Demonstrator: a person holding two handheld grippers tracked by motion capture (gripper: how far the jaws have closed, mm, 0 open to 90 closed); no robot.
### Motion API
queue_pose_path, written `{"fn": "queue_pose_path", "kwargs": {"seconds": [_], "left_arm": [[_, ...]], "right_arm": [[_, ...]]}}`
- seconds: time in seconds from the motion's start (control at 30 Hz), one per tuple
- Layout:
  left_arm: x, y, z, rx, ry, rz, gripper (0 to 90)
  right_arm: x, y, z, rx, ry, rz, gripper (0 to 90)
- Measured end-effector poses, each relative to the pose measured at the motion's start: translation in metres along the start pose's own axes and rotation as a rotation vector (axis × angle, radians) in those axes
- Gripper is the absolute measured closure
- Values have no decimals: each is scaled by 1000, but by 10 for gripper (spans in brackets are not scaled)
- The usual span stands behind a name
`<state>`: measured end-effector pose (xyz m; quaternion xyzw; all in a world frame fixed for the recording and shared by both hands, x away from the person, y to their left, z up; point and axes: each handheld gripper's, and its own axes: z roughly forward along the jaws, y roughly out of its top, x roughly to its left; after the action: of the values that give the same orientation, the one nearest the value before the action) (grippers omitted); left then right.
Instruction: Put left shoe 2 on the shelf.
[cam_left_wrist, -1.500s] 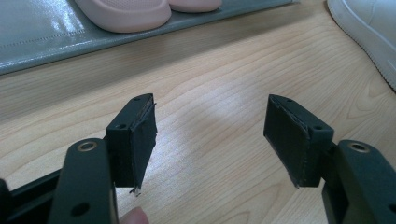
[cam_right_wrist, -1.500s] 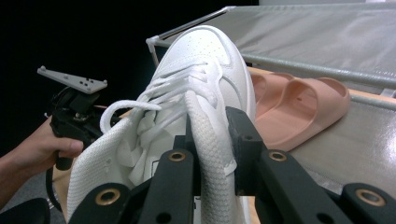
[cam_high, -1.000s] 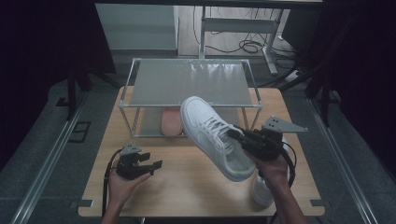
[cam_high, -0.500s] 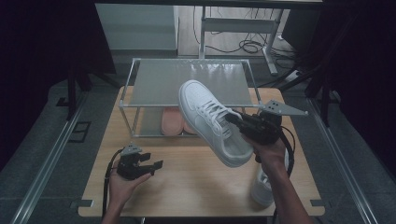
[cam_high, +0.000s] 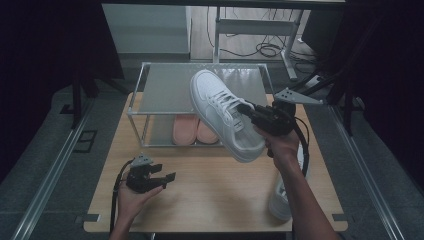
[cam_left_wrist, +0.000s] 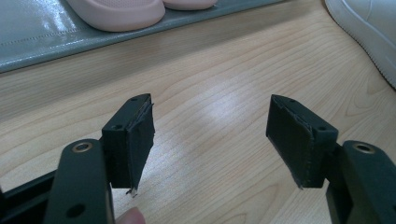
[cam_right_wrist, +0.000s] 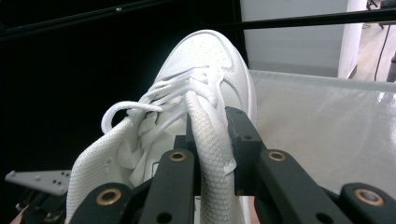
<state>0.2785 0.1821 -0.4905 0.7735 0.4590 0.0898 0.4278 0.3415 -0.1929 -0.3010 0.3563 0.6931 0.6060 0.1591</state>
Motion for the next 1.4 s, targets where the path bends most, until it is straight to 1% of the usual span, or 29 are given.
{"fn": "queue_pose_path", "kwargs": {"seconds": [0.43, 0.73, 1.17, 1.4], "left_arm": [[0, 0, 0, -4, -3, -2, 305], [0, 0, 0, -2, 0, -1, 284], [1, 1, -1, -10, -9, -11, 276], [2, 1, -2, -16, -13, -17, 276]], "right_arm": [[-7, 20, 31, 14, -51, 22, 812], [-12, 27, 48, 20, -78, 36, 812], [-22, 37, 69, 17, -114, 91, 812], [-26, 44, 83, 18, -139, 107, 811]]}}
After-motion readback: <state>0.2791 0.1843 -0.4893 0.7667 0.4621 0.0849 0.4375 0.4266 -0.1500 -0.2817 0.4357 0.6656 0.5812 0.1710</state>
